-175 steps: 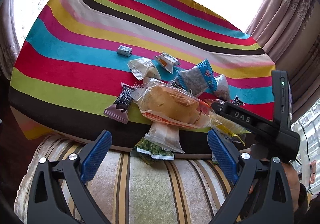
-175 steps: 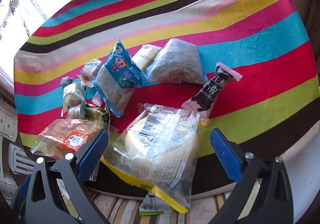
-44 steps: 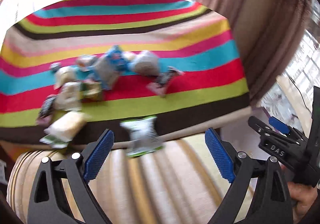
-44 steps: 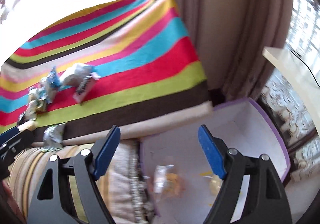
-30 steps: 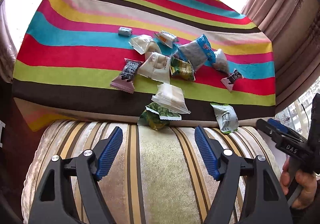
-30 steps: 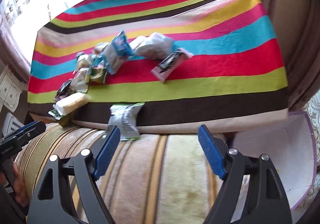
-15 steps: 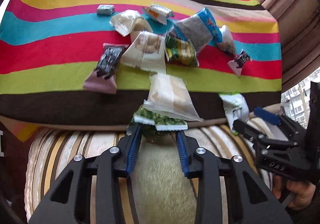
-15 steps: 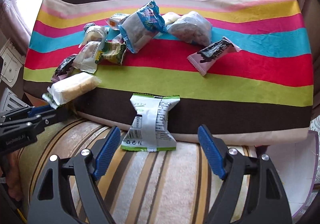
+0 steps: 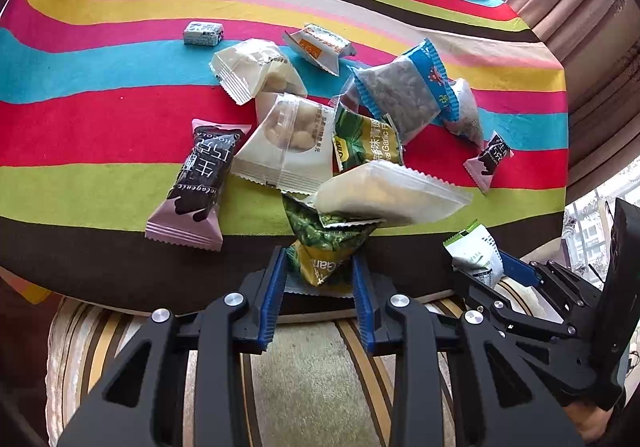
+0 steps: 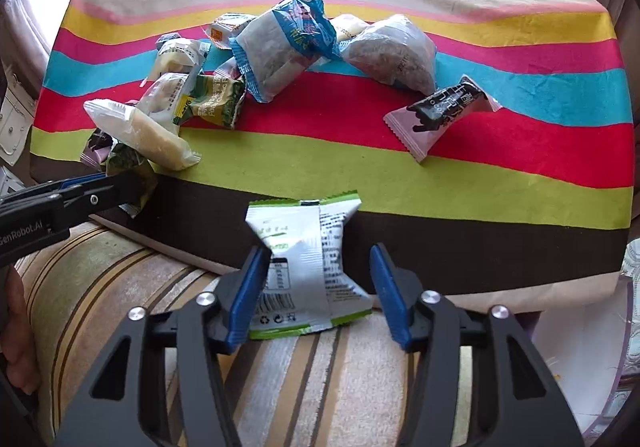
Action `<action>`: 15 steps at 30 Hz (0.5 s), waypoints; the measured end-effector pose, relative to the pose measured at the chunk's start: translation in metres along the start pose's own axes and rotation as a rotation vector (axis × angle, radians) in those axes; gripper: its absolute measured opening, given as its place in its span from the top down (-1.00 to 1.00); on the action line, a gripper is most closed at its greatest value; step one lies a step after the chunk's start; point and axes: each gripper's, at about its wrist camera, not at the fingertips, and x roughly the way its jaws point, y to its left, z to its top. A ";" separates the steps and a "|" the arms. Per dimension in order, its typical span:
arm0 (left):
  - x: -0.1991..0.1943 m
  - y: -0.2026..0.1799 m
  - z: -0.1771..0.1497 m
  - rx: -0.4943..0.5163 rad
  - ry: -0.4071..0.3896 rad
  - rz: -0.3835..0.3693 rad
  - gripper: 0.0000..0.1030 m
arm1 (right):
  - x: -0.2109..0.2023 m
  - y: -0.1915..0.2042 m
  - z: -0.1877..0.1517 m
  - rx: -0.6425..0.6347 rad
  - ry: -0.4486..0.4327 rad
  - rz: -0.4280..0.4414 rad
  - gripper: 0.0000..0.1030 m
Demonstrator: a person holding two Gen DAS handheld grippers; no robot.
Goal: Organize snacks
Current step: 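Grasp the white-green snack packet with the right tool while the left grasps the green chip bag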
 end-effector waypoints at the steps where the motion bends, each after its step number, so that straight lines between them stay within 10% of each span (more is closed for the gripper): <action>1: 0.000 0.000 0.000 0.002 0.000 0.000 0.43 | 0.001 0.002 0.001 -0.004 -0.003 -0.002 0.16; 15: -0.009 0.003 -0.011 -0.024 -0.034 -0.043 0.55 | -0.023 -0.012 -0.012 0.046 -0.084 0.024 0.34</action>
